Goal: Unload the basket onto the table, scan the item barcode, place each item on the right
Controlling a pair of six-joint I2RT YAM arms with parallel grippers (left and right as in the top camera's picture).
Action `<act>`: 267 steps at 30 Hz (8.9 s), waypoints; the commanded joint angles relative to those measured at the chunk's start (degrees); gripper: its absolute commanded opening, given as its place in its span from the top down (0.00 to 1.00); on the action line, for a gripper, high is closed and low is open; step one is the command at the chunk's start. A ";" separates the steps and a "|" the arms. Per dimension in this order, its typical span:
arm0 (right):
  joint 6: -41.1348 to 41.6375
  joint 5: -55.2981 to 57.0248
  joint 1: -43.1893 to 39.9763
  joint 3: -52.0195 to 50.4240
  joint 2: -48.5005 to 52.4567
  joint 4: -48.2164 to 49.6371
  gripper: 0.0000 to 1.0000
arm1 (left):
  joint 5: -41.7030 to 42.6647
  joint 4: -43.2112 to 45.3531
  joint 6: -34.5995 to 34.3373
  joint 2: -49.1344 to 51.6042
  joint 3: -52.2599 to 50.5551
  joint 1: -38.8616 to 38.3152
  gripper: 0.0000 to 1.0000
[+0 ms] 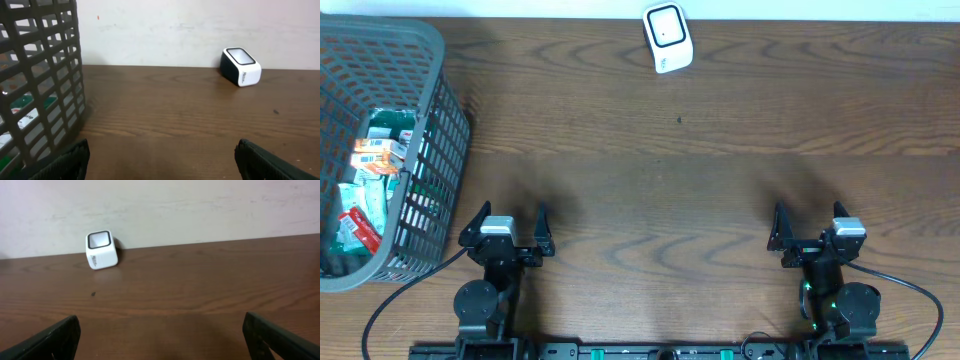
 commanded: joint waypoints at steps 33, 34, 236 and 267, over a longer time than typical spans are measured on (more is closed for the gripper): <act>0.85 -0.24 0.48 -0.09 0.11 -0.20 0.01 | 16.68 -64.11 -3.30 67.84 96.48 0.13 0.02; 0.85 -0.24 0.48 -0.09 0.11 -0.22 0.01 | 15.82 -65.35 -3.30 71.45 101.00 0.13 0.02; 0.83 -0.24 0.48 -0.09 0.13 -0.20 0.01 | -14.86 -48.54 -24.11 120.74 101.31 -44.30 0.30; 0.85 -0.24 0.48 -0.09 0.13 -0.22 0.01 | -18.82 -56.43 -31.08 96.89 113.83 25.73 0.30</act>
